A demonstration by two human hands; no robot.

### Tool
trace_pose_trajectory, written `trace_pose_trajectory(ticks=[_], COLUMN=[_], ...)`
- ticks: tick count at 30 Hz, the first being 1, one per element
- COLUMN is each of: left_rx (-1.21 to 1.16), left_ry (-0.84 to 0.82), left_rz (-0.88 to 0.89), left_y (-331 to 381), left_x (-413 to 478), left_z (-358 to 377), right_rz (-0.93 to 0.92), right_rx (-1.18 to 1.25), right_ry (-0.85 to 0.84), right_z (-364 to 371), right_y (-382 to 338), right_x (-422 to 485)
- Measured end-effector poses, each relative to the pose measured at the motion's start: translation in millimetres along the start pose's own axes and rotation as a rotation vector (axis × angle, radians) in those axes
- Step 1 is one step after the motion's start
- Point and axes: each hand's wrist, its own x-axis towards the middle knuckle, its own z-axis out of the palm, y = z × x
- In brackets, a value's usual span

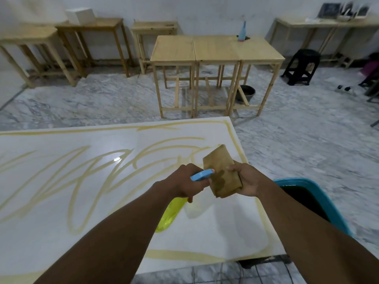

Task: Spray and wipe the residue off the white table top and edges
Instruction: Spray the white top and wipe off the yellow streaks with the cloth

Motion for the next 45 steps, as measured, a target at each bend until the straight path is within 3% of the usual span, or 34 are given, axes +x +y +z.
trace_pose_trajectory(ticks=[11,14,19,24,29,32,36,40,45], left_rx=[0.174,0.097,-0.136,-0.252,-0.324,-0.331,-0.397,-0.410,-0.400], left_ry=[0.090,0.158,0.388,0.612,0.776,0.845,0.873,0.846,0.816], left_rz=[-0.041,-0.046,-0.073,-0.119,-0.139,-0.147,-0.162,-0.190,-0.207], left_y=[7.1,3.5,-6.0,-3.8,2.6,2.8,1.6,0.1,-2.5], left_x=[15.6,28.1,53.5,91.2,127.0,143.9,160.2,165.6,154.4], left_z=[1.1,-9.5,-28.4,-31.2,-18.5,-7.9,4.1,12.6,27.2], right_rz=[0.027,0.129,0.296,0.138,-0.210,-0.334,-0.291,-0.472,-0.494], right_rx=[-0.113,-0.377,-1.031,-1.275,-1.474,-1.695,-1.848,-1.829,-1.818], right_ry=[0.016,0.115,0.177,0.106,0.130,0.099,-0.081,-0.027,-0.007], right_z=[-11.5,-32.9,-54.5,-44.0,-23.2,-34.8,-67.0,-90.2,-102.2], right_y=[-31.7,-48.2,-101.2,-176.0,-215.7,-197.5,-141.9,-103.6,-61.5], right_x=[8.1,22.2,67.9,149.9,229.4,272.3,308.2,311.5,267.7])
